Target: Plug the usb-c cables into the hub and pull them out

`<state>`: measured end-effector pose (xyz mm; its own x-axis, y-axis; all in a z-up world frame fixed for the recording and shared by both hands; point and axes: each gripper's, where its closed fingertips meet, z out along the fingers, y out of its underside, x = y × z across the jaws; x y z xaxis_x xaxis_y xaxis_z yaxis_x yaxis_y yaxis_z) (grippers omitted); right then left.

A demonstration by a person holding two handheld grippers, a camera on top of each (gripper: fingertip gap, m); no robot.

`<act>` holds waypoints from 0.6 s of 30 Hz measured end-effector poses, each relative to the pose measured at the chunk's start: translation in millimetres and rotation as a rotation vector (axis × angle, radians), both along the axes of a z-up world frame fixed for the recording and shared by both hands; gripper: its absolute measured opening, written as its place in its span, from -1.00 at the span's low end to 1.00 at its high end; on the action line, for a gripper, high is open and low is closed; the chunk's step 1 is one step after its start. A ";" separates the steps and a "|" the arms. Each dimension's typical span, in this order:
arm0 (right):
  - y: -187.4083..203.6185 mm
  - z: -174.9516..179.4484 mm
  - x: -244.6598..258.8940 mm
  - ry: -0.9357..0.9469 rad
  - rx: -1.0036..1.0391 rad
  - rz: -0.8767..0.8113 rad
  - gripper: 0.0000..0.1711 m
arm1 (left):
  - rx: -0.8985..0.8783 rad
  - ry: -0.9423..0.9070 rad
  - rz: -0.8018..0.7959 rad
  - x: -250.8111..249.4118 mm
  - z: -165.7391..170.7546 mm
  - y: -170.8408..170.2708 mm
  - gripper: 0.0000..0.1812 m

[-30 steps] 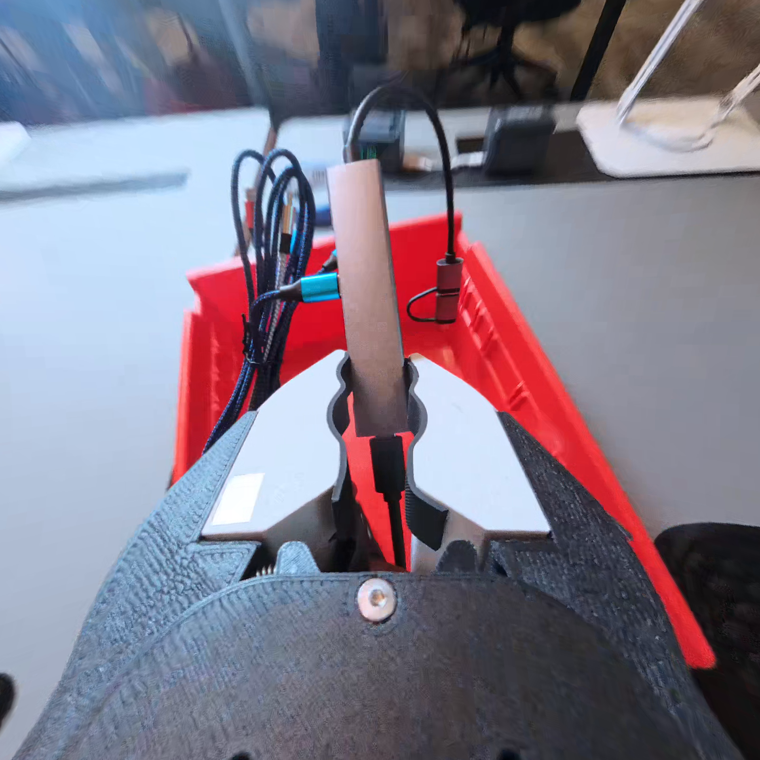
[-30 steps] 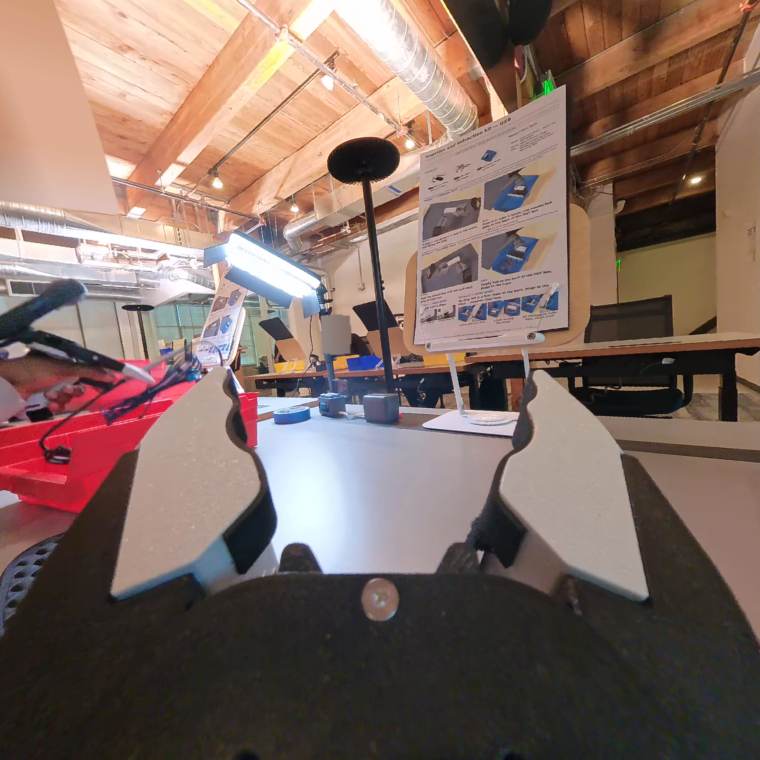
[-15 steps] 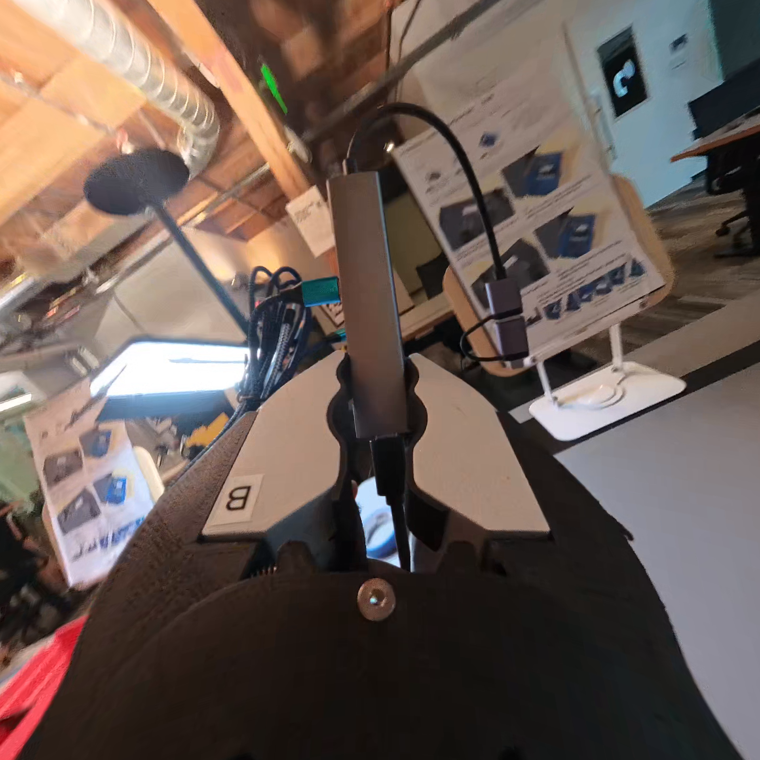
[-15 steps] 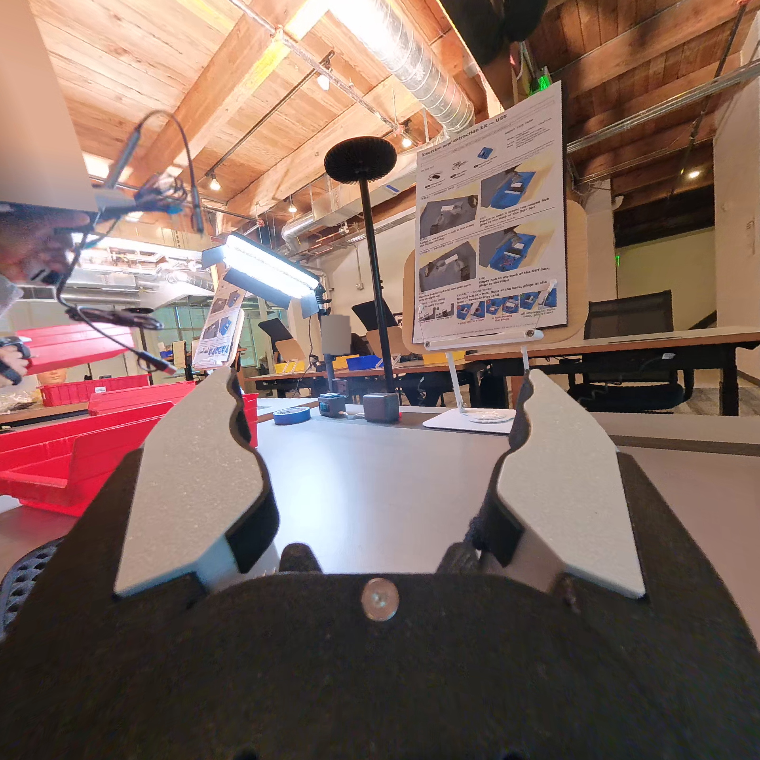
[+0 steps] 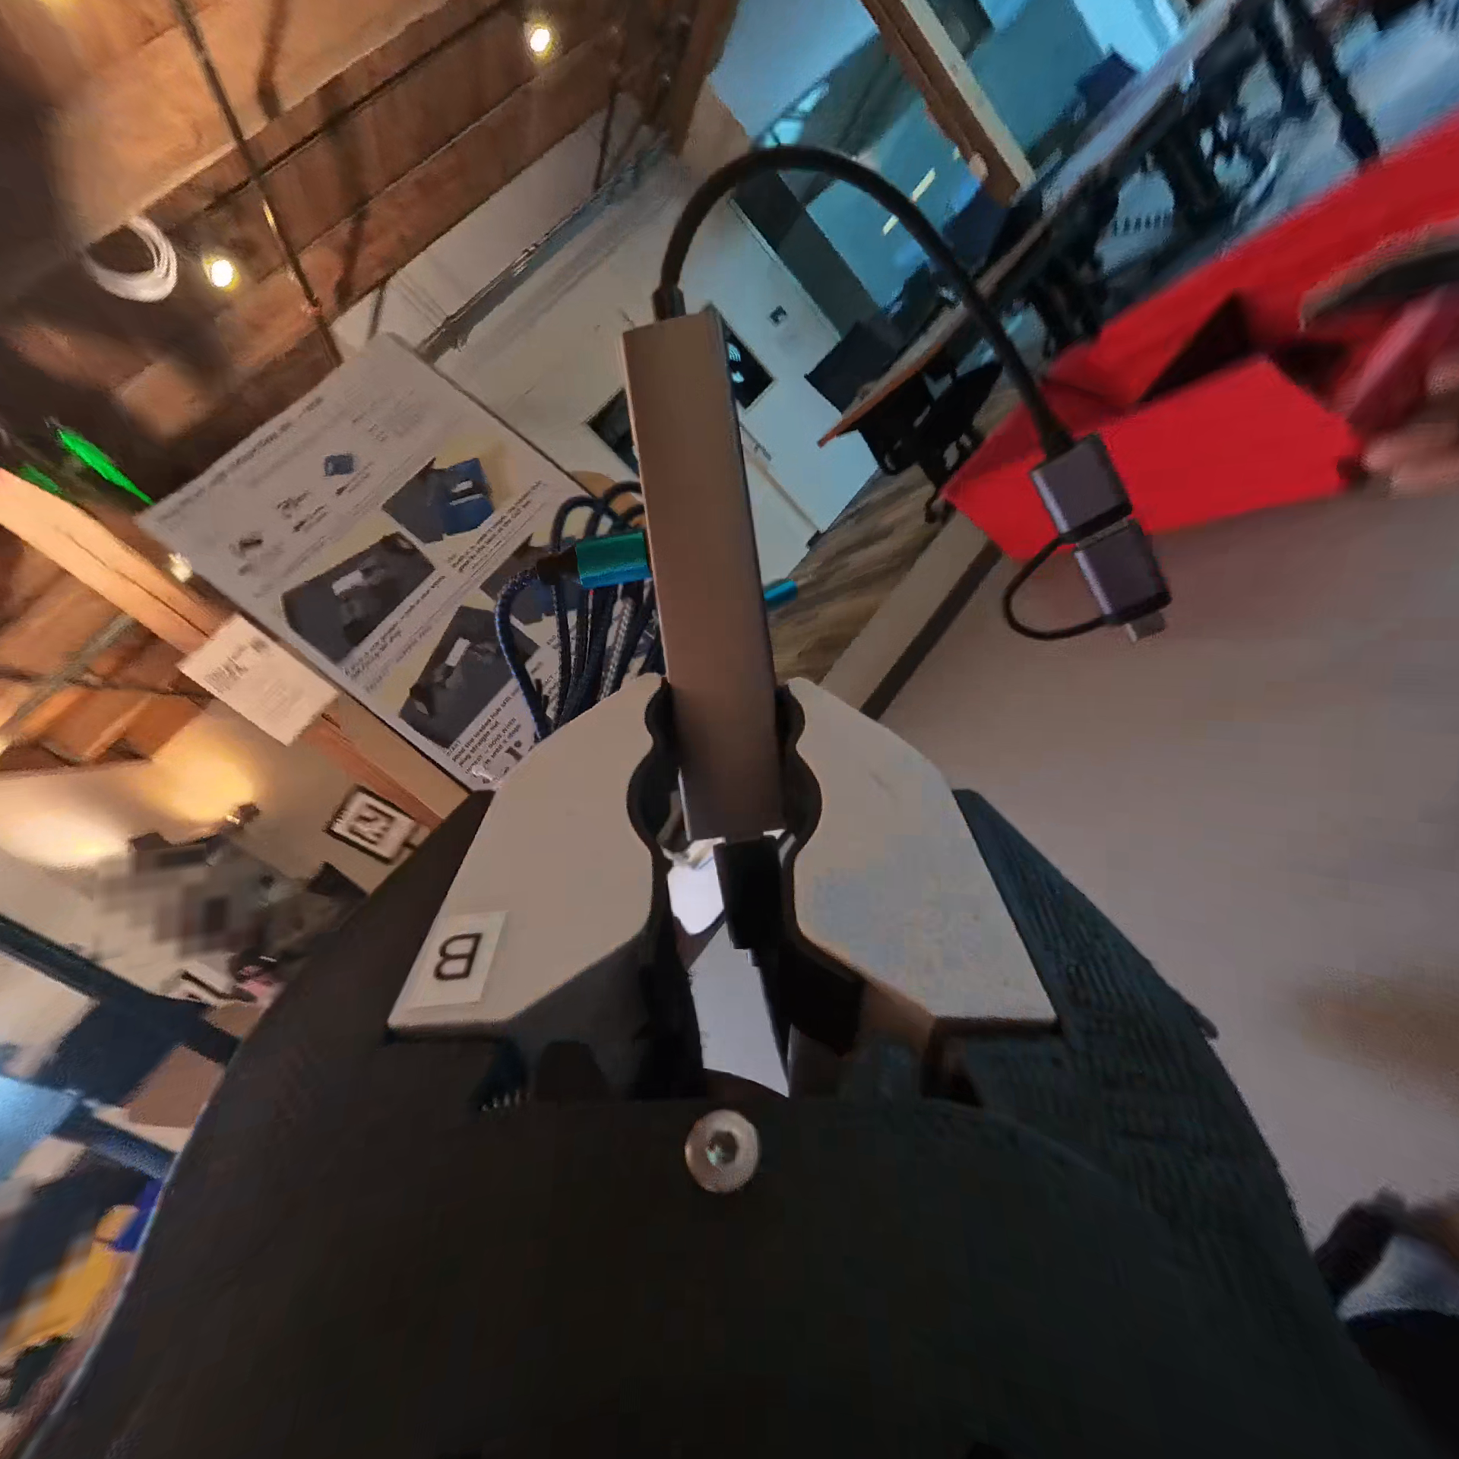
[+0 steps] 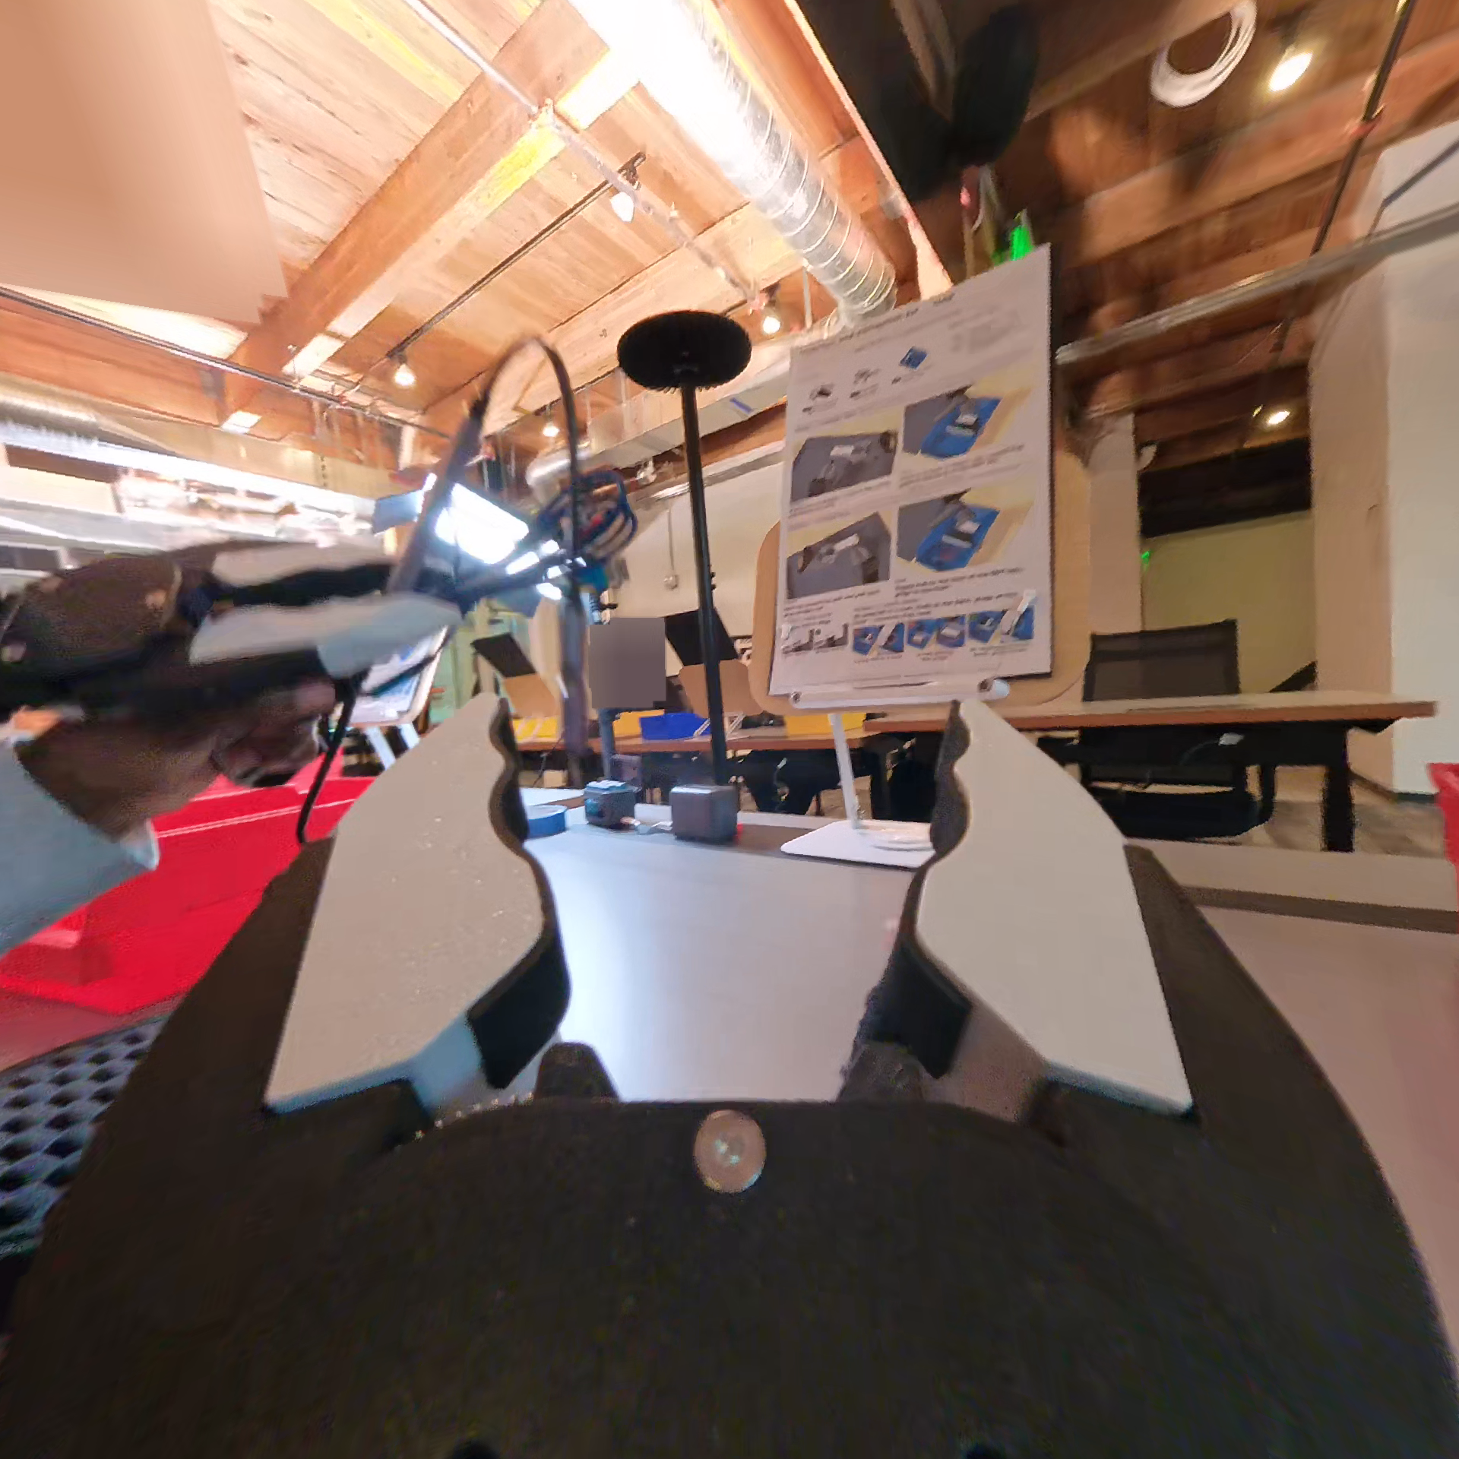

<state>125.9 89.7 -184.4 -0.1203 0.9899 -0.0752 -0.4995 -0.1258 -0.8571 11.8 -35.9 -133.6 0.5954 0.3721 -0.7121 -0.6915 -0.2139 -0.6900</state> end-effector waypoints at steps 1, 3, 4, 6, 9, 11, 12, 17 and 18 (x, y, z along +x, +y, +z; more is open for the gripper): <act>1.9 2.3 3.0 0.018 0.000 -0.013 0.14 | -0.033 0.058 0.013 4.3 -12.9 5.8 -0.73; 1.6 5.5 7.8 0.044 -0.006 0.001 -0.02 | -0.112 0.147 0.013 13.9 -38.6 15.2 -0.73; 0.7 6.5 9.8 0.054 -0.008 0.012 -0.11 | -0.158 0.185 0.014 17.1 -51.5 18.2 -0.73; 0.9 8.2 13.8 0.073 0.008 -0.003 -0.27 | -0.246 0.258 0.035 18.7 -75.5 20.4 -0.73; -14.0 5.4 14.8 0.052 0.058 0.053 -0.54 | -0.355 0.339 0.059 19.6 -107.8 20.1 -0.73; -36.3 -9.7 3.4 -0.108 0.113 0.175 -0.72 | -0.377 0.396 0.061 23.6 -120.2 19.2 -0.73; -46.1 -16.9 -3.6 -0.195 0.130 0.229 -0.72 | -0.390 0.420 0.049 26.9 -125.6 18.8 -0.73; -77.0 -22.9 -22.2 -0.539 0.186 0.416 -0.70 | -0.466 0.484 -0.047 37.1 -148.8 16.2 -0.73; -83.6 -28.4 -24.3 -0.642 0.194 0.475 -0.68 | -0.469 0.495 -0.062 38.7 -150.1 15.8 -0.73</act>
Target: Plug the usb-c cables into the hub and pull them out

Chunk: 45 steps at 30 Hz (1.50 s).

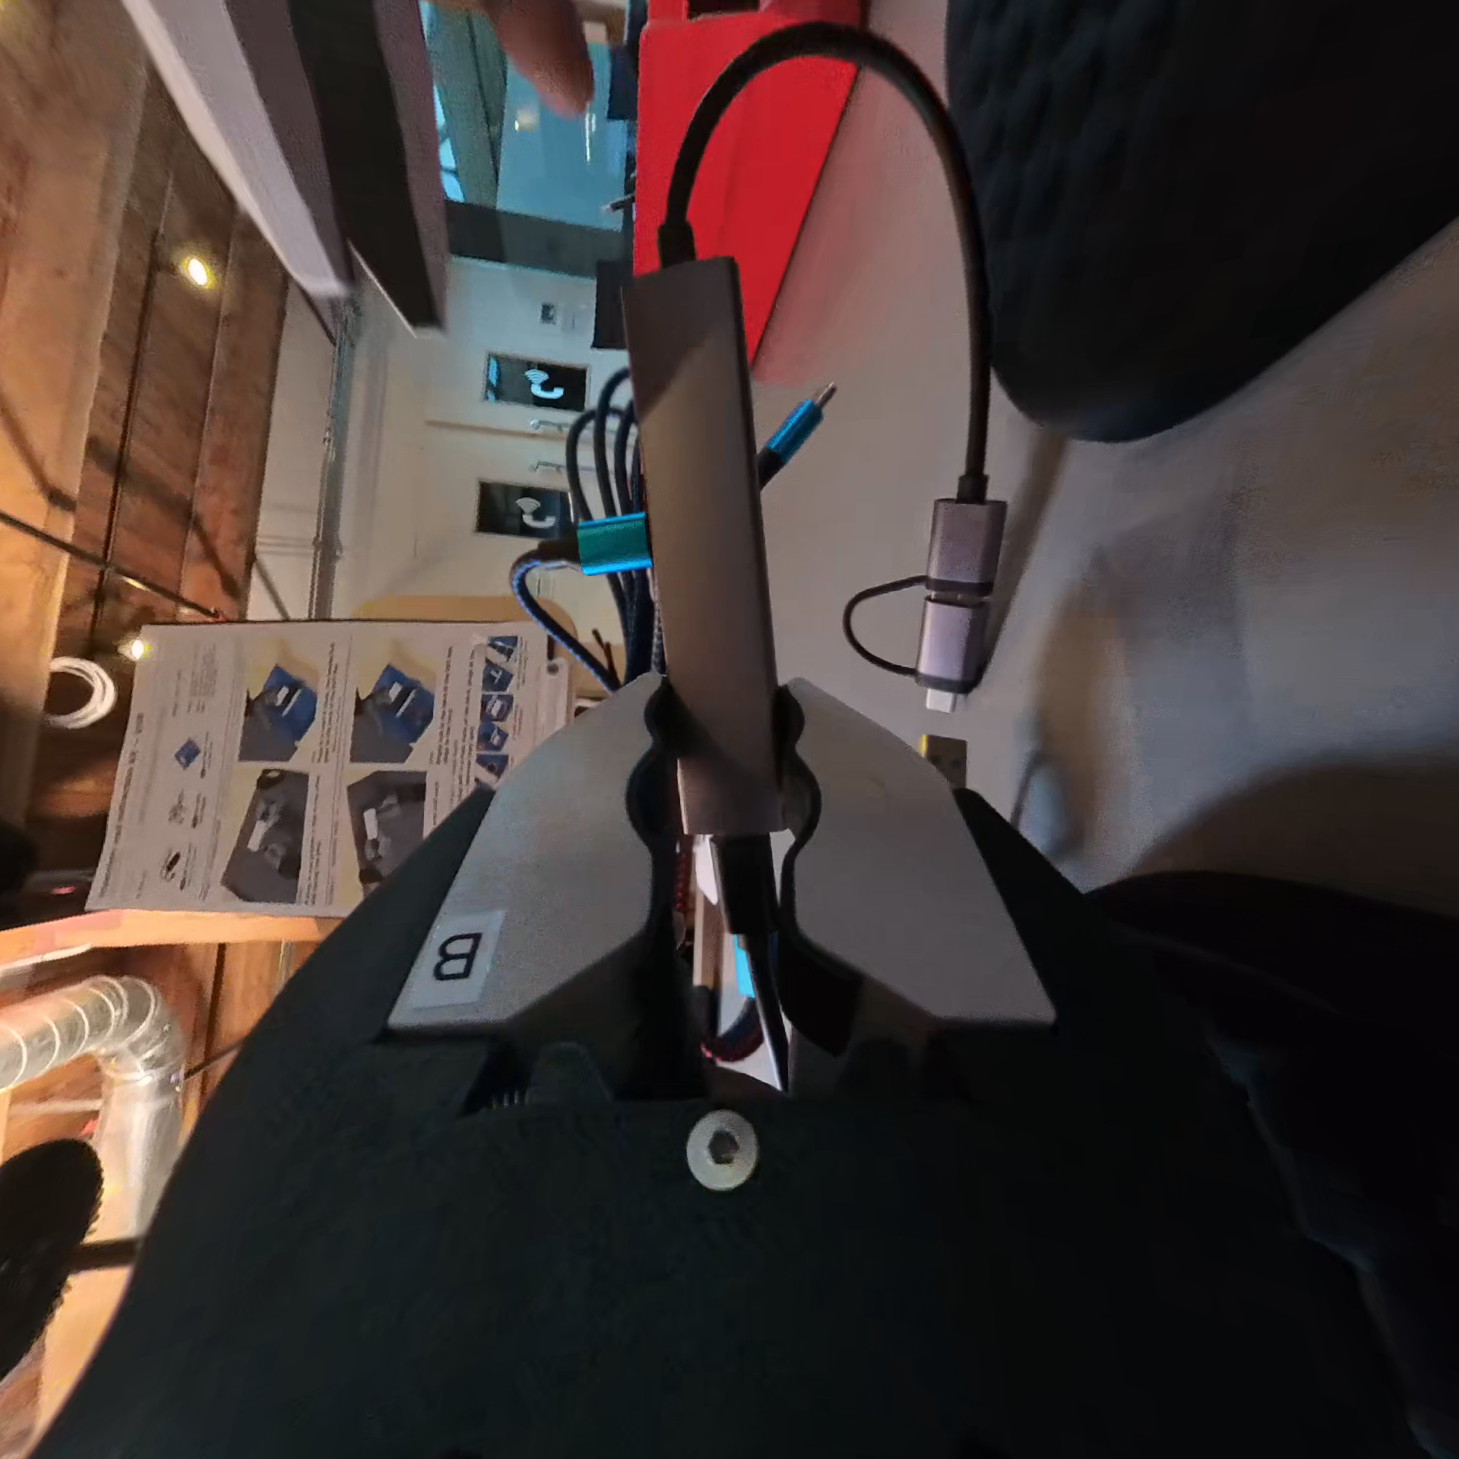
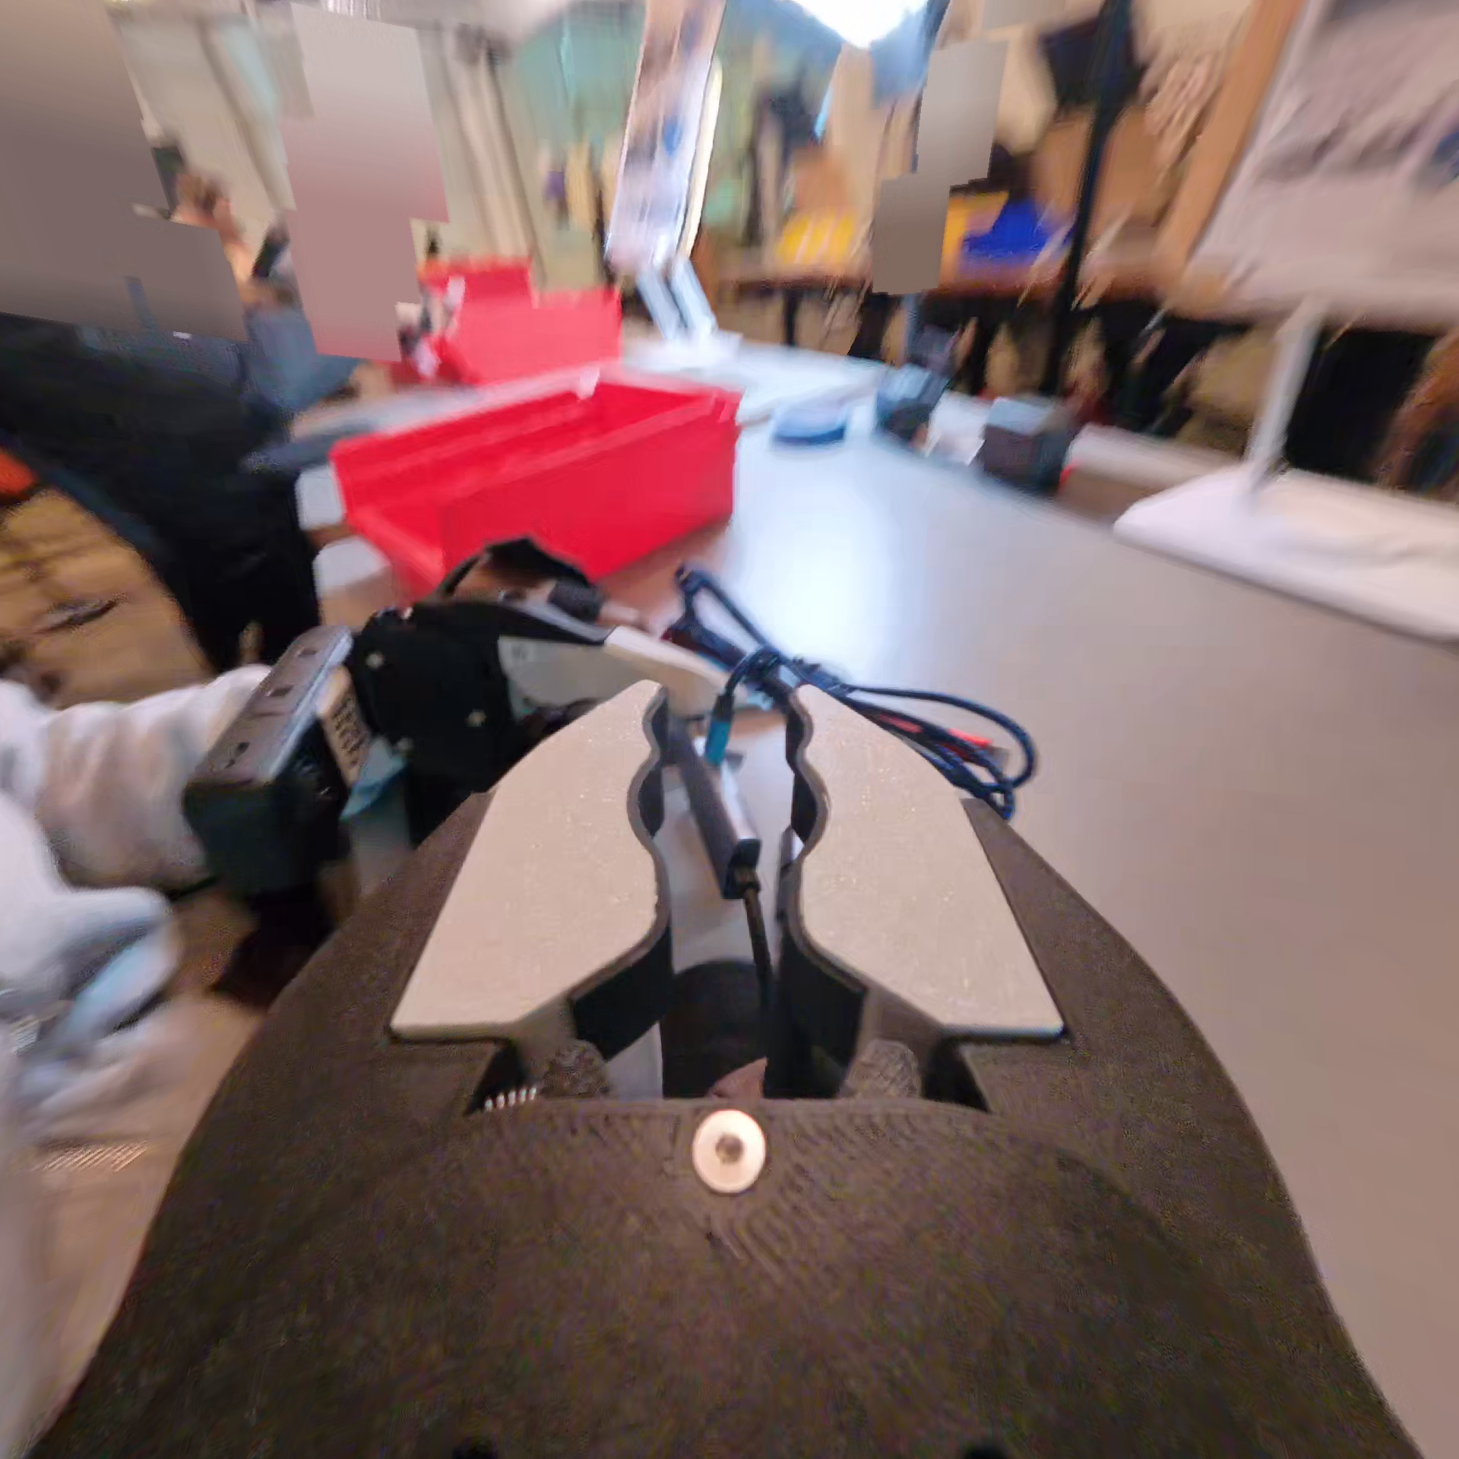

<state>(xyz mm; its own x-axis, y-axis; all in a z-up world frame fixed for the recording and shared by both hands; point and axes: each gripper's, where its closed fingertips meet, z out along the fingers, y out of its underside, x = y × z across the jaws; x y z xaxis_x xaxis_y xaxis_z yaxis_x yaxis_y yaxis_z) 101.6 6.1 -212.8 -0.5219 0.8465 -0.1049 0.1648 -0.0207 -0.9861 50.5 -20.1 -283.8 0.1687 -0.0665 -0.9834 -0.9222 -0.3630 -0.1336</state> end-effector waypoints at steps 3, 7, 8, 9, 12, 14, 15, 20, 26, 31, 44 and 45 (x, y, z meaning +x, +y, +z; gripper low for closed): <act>-21.9 -30.8 -1.4 -0.330 0.051 0.174 -0.62 | -0.010 0.018 -0.018 2.8 -1.5 -0.4 -0.73; -38.8 -59.3 -12.5 -0.447 0.136 0.243 -0.69 | -0.022 0.039 -0.054 8.0 -1.9 -2.8 -0.73; -42.1 -63.0 -13.0 -0.459 0.138 0.259 -0.78 | -0.030 0.043 -0.052 7.0 -3.0 -4.1 -0.73; -41.1 -65.7 -16.5 -0.461 0.132 0.240 -0.88 | -0.036 0.038 -0.054 6.1 -4.6 -5.5 -0.73; -42.9 -62.6 -19.8 -0.435 0.000 0.251 -0.89 | 0.000 -0.084 -0.028 0.7 -1.4 -8.6 -0.70; -41.9 -52.8 -21.3 -0.385 -0.161 0.262 -0.90 | 0.108 -0.217 -0.003 -5.4 19.0 -12.4 -0.45; -39.1 -45.7 -22.4 -0.347 -0.251 0.259 -0.90 | 0.171 -0.295 -0.004 -7.5 31.6 -15.8 -0.38; -21.0 -17.8 -26.1 -0.105 -0.506 0.168 -0.90 | 0.641 -1.049 -0.152 -9.3 96.2 -44.7 -0.43; -37.4 2.8 -21.5 0.038 -0.624 0.184 -0.90 | 0.525 -2.069 -0.415 22.6 69.6 -13.2 -0.46; -56.3 -6.1 -19.2 0.013 -0.591 0.207 -0.89 | 0.511 -2.178 -0.581 35.4 72.0 -13.6 -0.87; -38.3 0.8 -15.1 0.076 -0.648 0.156 -0.92 | 0.509 -2.180 -0.595 35.0 70.8 -18.7 -0.88; -38.7 0.5 -15.0 0.072 -0.652 0.162 -0.91 | 0.510 -2.182 -0.593 34.8 70.6 -18.6 -0.88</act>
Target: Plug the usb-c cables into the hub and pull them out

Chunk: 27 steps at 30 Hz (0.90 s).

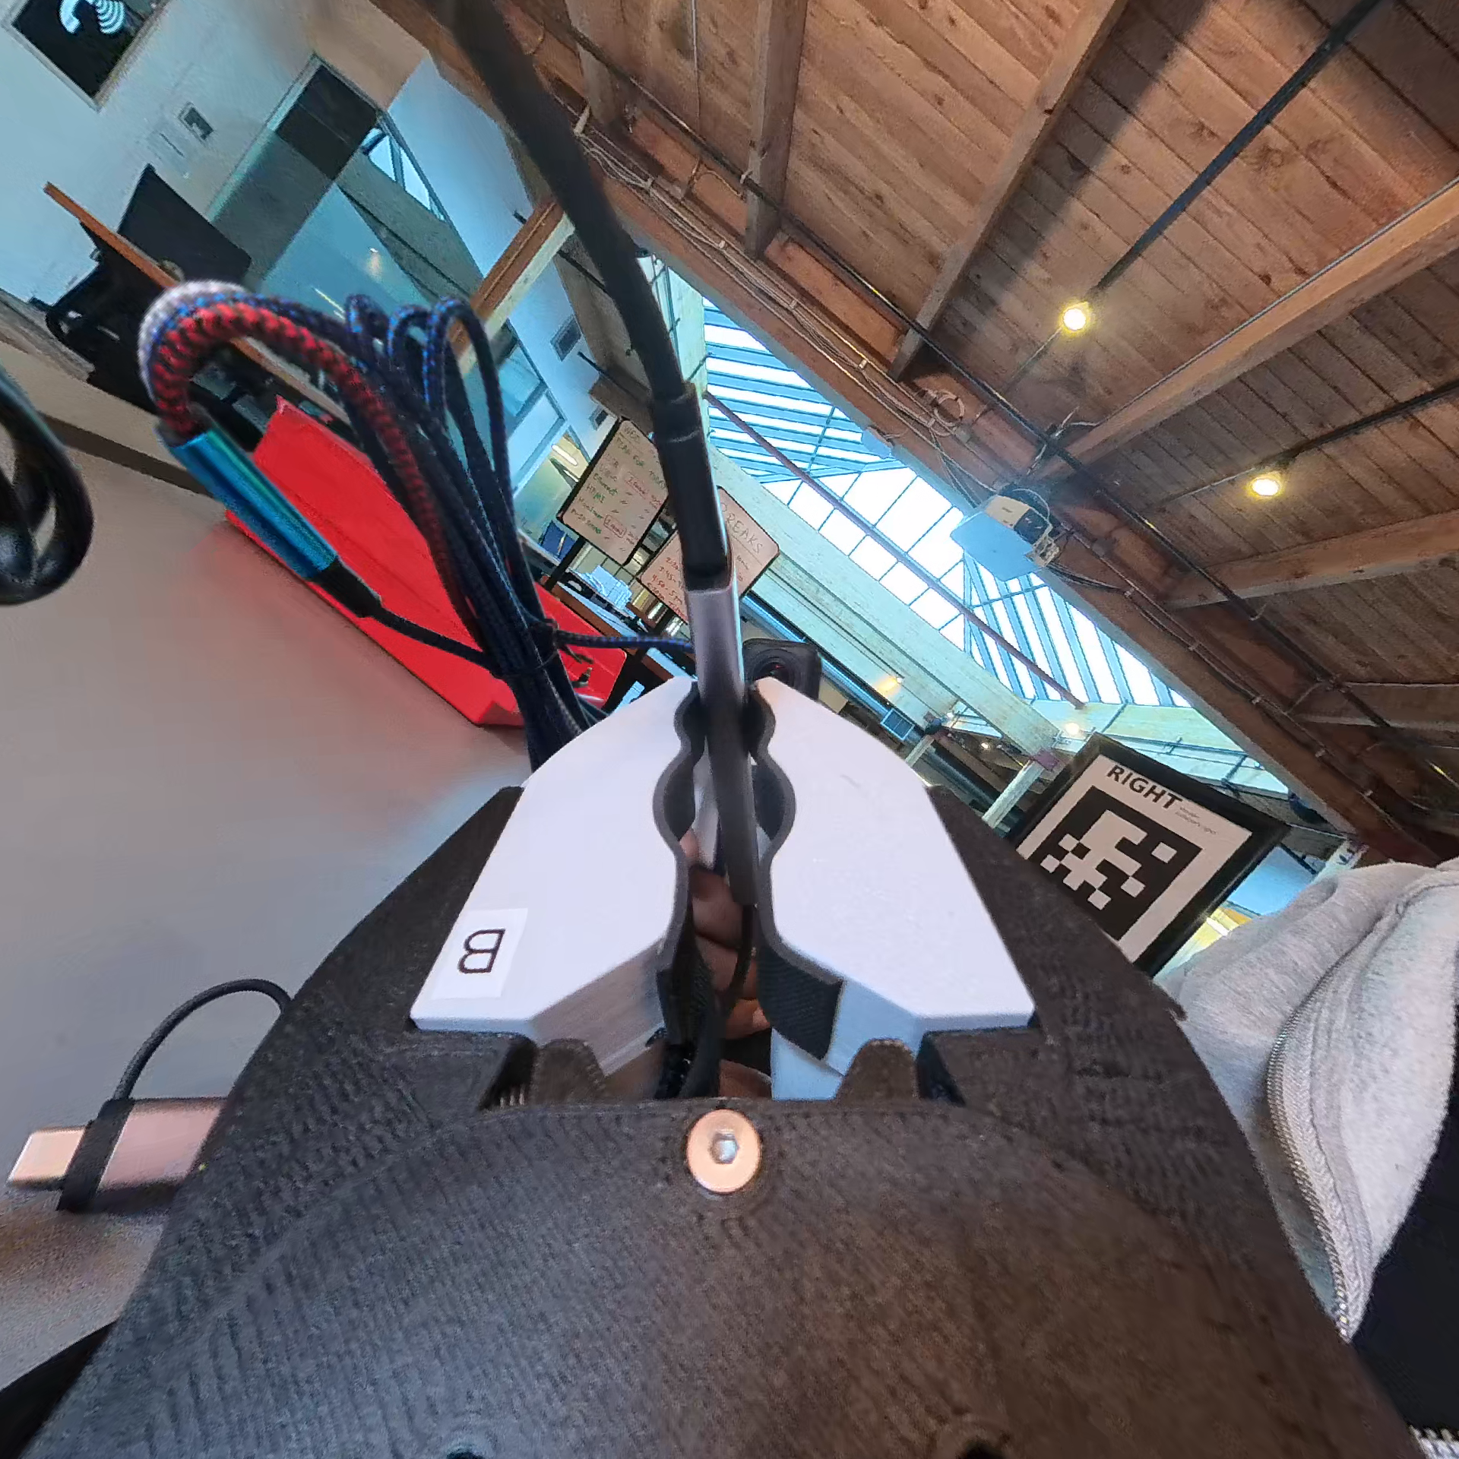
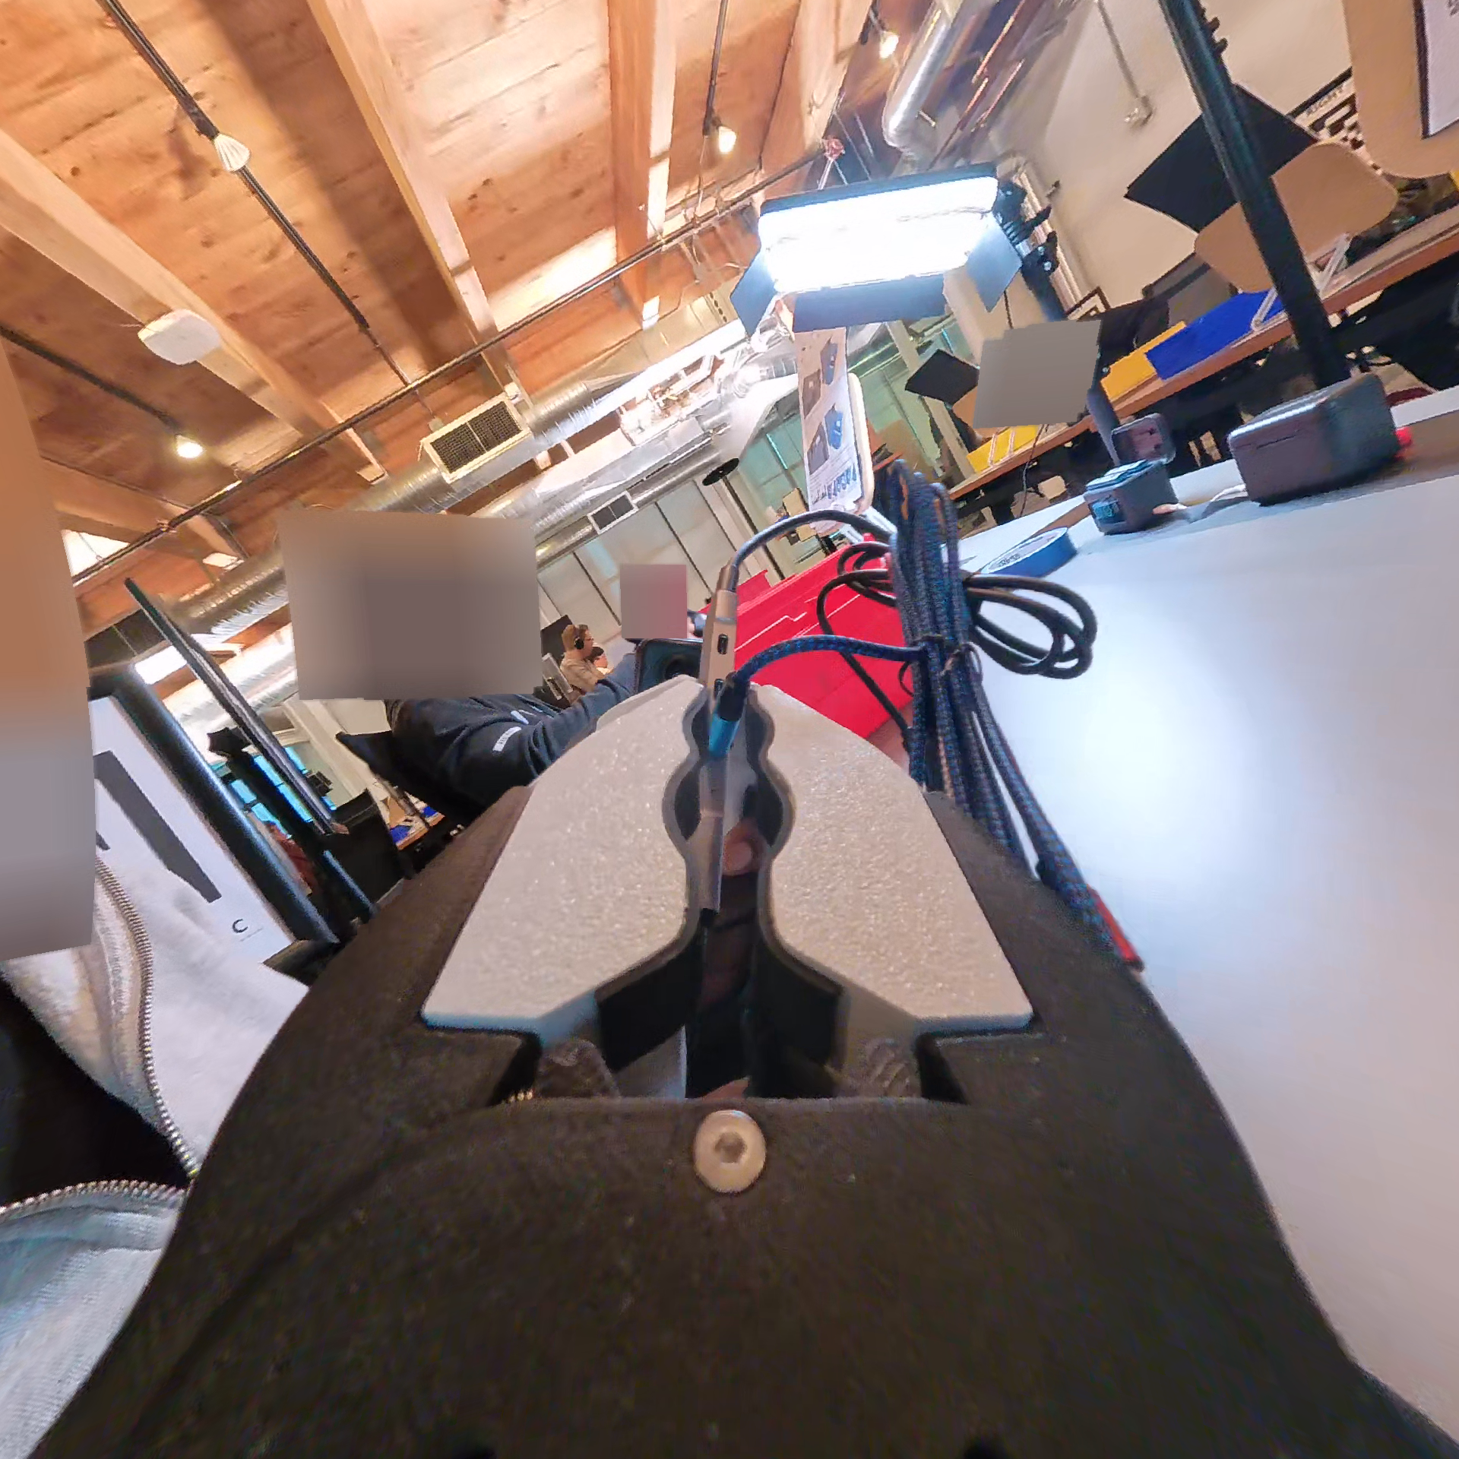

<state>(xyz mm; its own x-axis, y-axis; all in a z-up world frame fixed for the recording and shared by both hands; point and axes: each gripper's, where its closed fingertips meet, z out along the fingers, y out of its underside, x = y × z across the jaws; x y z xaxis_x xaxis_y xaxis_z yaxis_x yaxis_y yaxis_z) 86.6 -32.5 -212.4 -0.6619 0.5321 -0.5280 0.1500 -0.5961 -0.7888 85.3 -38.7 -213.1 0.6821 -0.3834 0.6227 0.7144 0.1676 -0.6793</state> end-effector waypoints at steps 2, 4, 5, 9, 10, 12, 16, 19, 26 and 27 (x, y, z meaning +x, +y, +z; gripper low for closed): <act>-4.4 -1.0 1.2 -0.011 -0.002 0.046 -0.81 | -0.009 0.001 0.005 -0.4 -1.1 1.1 -0.88; -4.9 -3.5 -1.3 -0.028 0.010 0.039 -0.92 | -0.007 0.011 0.004 1.0 -0.6 0.9 -0.88; -5.2 -3.2 -1.2 -0.025 0.012 0.038 -0.92 | -0.004 0.013 0.005 1.1 -0.4 0.5 -0.88; -2.8 0.3 2.3 0.008 -0.008 0.038 -0.93 | -0.013 0.030 -0.027 6.8 -1.7 2.5 -0.83; -0.5 1.0 2.4 0.011 -0.019 0.032 -0.93 | -0.022 0.050 -0.048 11.7 -2.3 3.8 -0.73; -1.4 -1.5 1.5 -0.004 -0.012 0.036 -0.93 | -0.062 0.102 -0.069 20.3 -6.8 8.4 -0.62; -5.7 1.0 5.6 0.027 0.006 0.054 -0.93 | -0.094 0.150 -0.079 26.9 -11.3 11.4 -0.84; -6.8 0.7 5.6 0.026 0.011 0.057 -0.92 | -0.091 0.143 -0.095 27.5 -11.1 10.5 -0.87; -10.5 -2.4 4.8 -0.007 0.029 0.114 -0.93 | -0.112 0.155 -0.107 29.5 -13.8 11.2 -0.88; -9.8 -1.6 4.6 0.003 0.038 0.097 -0.93 | -0.112 0.165 -0.093 29.3 -13.5 11.5 -0.87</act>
